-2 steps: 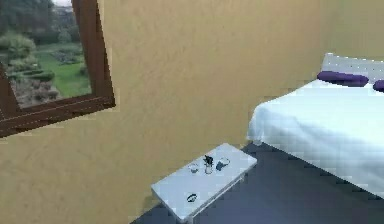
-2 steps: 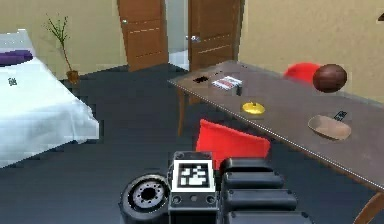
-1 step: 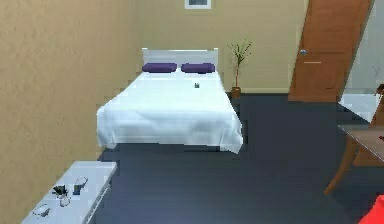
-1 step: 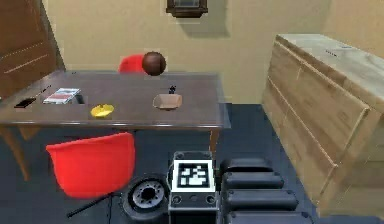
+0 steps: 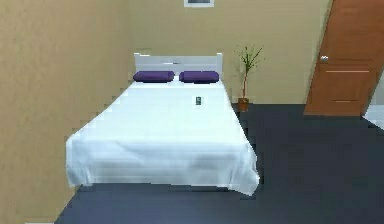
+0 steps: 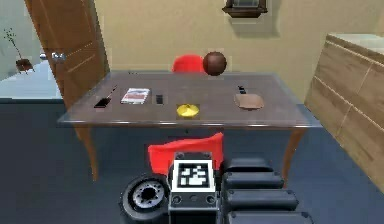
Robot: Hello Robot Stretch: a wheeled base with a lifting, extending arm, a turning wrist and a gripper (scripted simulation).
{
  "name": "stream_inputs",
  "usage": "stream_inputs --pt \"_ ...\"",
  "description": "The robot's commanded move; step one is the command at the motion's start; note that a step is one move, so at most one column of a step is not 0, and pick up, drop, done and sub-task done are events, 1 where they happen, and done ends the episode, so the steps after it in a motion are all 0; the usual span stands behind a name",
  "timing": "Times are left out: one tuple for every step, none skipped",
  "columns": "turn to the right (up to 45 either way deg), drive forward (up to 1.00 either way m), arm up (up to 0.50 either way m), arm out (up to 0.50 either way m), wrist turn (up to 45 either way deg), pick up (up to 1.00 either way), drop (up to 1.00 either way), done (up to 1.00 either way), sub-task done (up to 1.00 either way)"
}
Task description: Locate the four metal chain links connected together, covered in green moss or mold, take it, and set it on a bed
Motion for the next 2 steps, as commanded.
stream_inputs --pt "0.0 0.45 0.00 0.00 0.0 0.00 0.00 0.00 0.00" --pt "36.0 0.00 0.00 0.00 0.0 0.00 0.00 0.00 0.00"
